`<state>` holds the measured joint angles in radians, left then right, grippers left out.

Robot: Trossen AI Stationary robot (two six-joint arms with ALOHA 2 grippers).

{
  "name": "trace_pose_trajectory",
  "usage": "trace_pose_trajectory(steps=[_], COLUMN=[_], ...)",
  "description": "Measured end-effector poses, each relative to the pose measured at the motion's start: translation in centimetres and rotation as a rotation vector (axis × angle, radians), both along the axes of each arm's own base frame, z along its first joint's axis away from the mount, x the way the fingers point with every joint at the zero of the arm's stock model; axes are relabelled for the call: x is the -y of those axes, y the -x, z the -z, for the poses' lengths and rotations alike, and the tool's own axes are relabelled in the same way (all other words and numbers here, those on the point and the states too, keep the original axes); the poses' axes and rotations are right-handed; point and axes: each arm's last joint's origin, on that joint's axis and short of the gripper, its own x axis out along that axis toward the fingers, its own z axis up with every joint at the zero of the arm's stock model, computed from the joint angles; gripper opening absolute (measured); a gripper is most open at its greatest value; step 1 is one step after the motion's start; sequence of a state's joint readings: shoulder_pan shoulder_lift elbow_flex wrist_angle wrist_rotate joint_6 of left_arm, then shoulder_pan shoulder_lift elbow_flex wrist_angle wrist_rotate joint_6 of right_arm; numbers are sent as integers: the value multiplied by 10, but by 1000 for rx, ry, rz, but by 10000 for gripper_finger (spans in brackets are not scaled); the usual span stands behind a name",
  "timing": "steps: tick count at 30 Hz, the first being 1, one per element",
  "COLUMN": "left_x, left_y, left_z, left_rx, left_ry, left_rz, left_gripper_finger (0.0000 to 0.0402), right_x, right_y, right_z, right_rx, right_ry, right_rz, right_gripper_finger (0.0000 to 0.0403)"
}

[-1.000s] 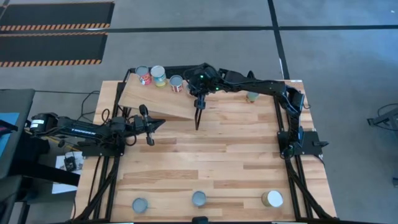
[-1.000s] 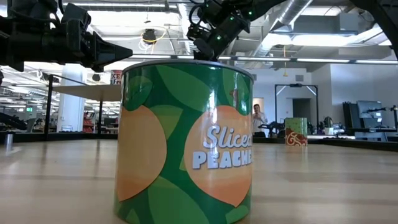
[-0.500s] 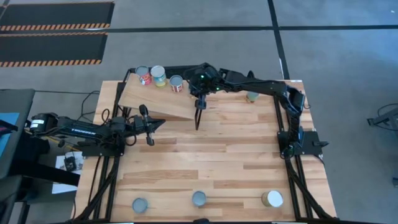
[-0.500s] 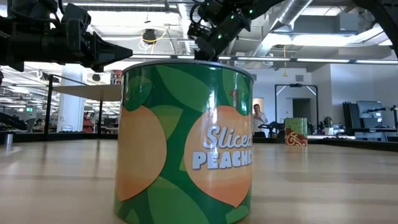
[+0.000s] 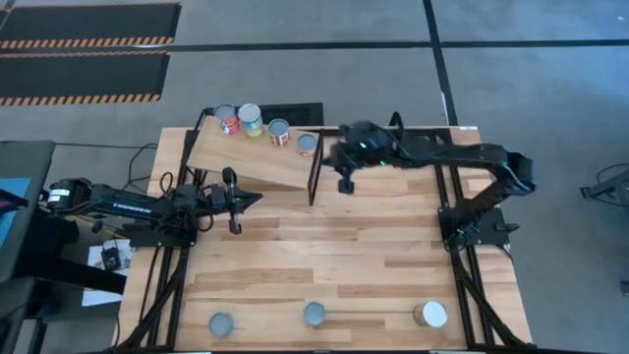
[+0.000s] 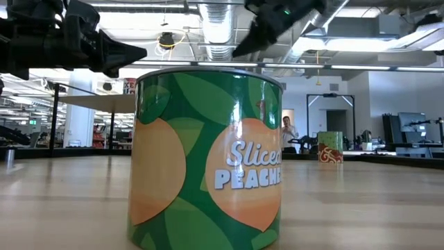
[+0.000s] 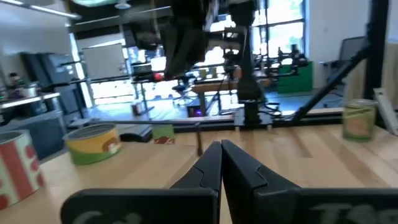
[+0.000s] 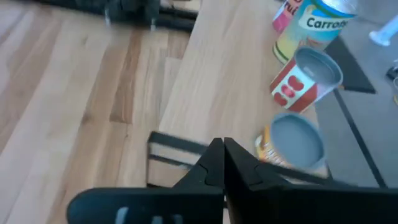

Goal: Pick and place cans onto a shelf
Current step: Put the canned sliced peaches on the shelf

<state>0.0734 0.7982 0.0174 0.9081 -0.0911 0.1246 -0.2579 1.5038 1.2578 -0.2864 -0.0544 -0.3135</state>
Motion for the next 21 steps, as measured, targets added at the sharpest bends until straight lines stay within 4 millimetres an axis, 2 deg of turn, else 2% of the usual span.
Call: trace_pose_trajectory(steps=[5,11,15,21], left_x=[1,2,7,27], left_y=[-1,-9,-14,-29], left_z=[-1,-4,-9,-22], left_rx=[-8,-97,-160,-239], left_ry=[-5,-4,-15,-61], left_rz=[27,40,81,212], left_gripper_finger=[0,0,0,0], right_x=[-15,-24,-33,-44], right_y=[38,76,90,100], right_z=[34,64,85,113], right_rx=[135,128,133,294], right_ry=[-64,-124,-126,-135], right_rz=[33,128,123,84], right_gripper_finger=[9,13,7,9])
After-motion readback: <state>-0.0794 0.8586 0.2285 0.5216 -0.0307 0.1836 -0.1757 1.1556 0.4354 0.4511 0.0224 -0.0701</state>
